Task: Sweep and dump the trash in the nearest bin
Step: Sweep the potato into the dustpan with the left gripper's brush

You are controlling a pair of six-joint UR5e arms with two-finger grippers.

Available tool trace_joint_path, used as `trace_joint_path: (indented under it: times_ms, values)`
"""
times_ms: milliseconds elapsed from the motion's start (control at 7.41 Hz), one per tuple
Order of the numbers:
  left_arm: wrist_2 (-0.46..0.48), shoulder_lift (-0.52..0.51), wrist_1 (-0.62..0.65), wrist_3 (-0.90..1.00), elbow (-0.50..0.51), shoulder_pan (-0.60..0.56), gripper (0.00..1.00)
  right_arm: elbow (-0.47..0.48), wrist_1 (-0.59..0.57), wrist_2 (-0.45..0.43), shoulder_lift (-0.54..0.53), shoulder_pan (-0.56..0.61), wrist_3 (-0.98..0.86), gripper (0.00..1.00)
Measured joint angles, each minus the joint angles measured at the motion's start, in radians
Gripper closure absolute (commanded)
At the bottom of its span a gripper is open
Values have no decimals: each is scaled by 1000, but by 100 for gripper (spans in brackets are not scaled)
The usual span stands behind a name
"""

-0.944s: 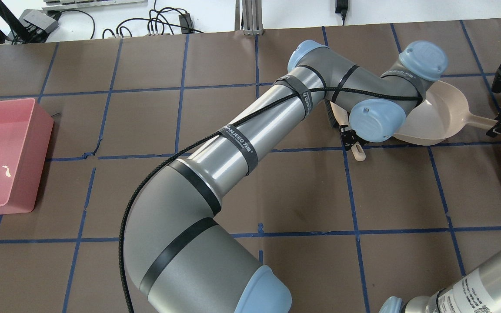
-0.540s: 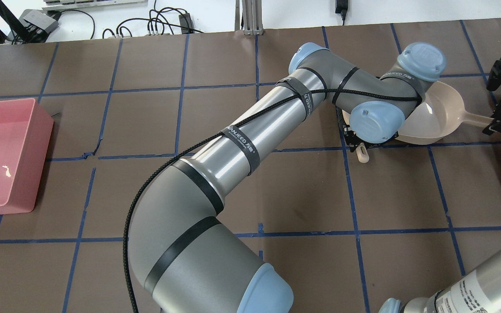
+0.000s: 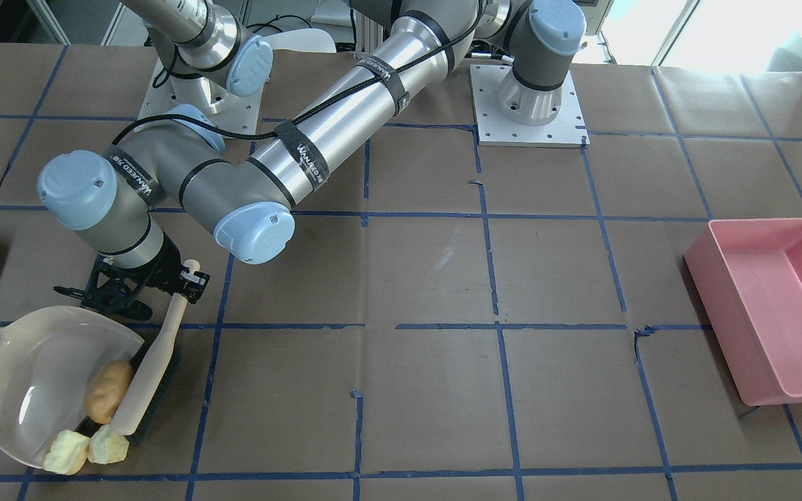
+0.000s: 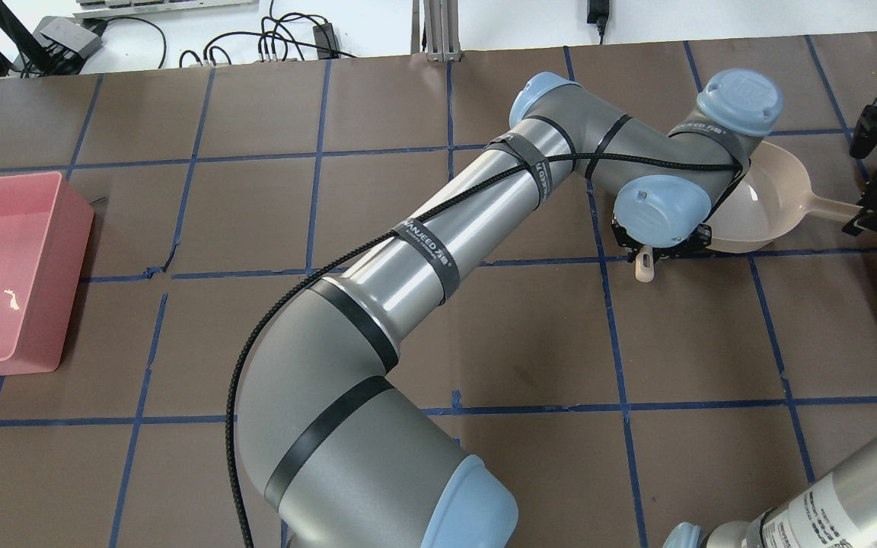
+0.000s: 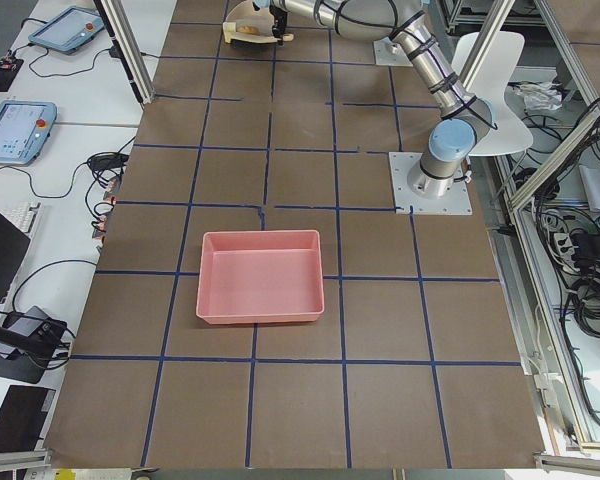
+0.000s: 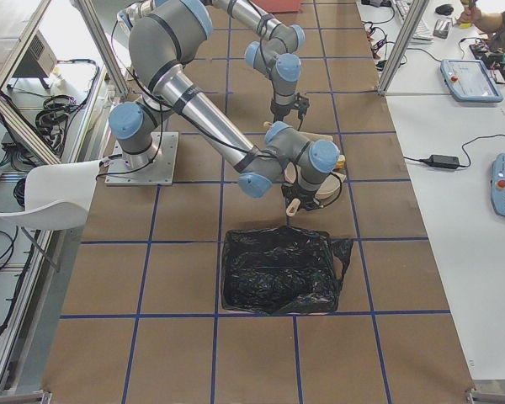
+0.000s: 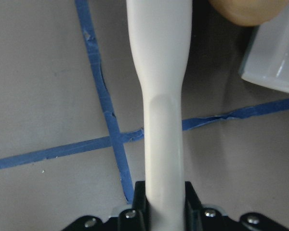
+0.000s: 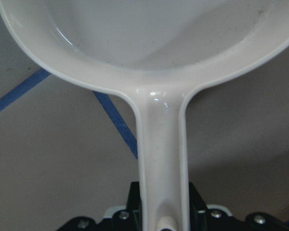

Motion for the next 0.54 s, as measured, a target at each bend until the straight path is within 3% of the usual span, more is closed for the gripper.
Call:
trace_joint_path:
  times_ms: [540]
  values:
    - [-39,-2,74,298,6,-6,100,0,-1,1,1,4,6,84]
